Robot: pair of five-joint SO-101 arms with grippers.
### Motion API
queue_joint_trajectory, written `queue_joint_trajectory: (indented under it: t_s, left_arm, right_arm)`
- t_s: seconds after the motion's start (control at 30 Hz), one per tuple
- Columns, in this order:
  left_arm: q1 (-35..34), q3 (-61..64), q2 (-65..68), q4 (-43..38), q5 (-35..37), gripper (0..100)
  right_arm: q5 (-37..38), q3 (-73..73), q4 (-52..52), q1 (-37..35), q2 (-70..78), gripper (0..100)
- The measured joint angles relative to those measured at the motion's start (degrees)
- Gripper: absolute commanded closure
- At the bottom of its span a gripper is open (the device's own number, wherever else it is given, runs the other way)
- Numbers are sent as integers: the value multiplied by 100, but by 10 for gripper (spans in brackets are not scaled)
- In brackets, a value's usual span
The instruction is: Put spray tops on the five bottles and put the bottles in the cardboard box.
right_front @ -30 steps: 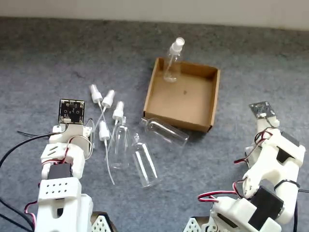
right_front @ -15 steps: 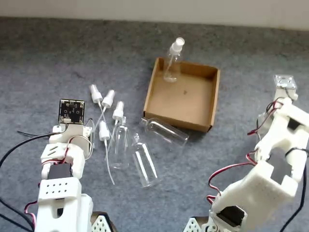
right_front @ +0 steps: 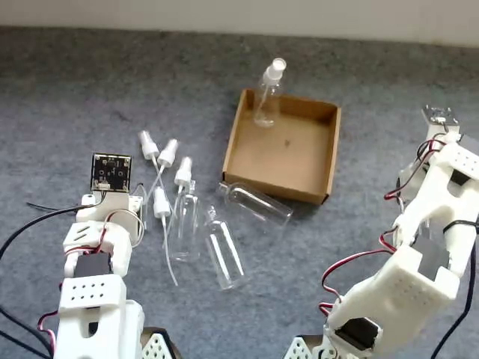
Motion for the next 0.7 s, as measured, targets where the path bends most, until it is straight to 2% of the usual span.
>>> queue_joint_trajectory:
  t_s: [0.13,0.3,0.7]
  left_arm:
    - [0,0,0,0,0,836]
    - [0,0,0,0,0,836]
    - [0,0,0,0,0,836]
  right_arm:
    - [334,-9,378,26,0,749]
    - [431,-9,9,264,35,749]
    - [624,-9,-79,299,905,755]
